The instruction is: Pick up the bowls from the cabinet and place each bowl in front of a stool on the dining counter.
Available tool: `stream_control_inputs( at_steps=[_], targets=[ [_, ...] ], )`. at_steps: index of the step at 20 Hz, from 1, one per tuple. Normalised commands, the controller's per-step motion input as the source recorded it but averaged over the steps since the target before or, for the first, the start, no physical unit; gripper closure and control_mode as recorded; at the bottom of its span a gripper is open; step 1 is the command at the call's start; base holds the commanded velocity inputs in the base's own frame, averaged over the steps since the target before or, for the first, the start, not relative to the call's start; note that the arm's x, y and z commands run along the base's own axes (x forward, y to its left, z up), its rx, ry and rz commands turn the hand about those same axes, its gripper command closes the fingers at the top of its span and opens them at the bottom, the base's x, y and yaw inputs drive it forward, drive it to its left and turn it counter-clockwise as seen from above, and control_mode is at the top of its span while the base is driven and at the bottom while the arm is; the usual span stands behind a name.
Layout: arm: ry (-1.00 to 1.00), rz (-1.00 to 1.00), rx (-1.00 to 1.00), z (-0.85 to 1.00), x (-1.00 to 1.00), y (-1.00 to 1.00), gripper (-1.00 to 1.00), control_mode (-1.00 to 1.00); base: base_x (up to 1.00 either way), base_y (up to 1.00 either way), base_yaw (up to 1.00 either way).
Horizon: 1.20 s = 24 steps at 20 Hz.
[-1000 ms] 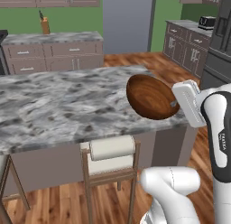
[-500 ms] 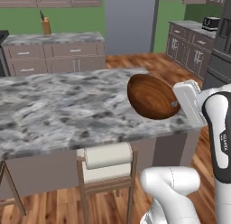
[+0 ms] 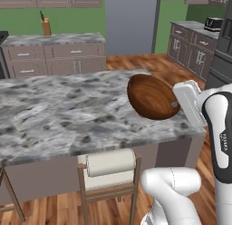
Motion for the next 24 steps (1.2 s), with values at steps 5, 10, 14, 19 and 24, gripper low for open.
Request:
stream_control_inputs(
  at_steps=[5, 10, 14, 19, 24],
  targets=[
    [0.00, 0.00, 0.00, 0.00, 0.00, 0.00, 1.00, 1.00, 0.37, 0.32, -0.01],
    [0.27, 0.00, -0.07, 0.05, 0.56, 0.15, 1.00, -1.00, 0.00, 0.00, 0.00],
    [0.31, 0.00, -0.10, 0.05, 0.62, 0.18, 1.00, -1.00, 0.00, 0.00, 0.00],
    [0.21, 0.02, -0.05, -0.10, 0.81, 0.09, 1.00, -1.00, 0.00, 0.00, 0.00],
    [-0.01, 0.15, 0.00, -0.38, 0.87, 0.03, 1.00, -1.00, 0.00, 0.00, 0.00]
  ],
)
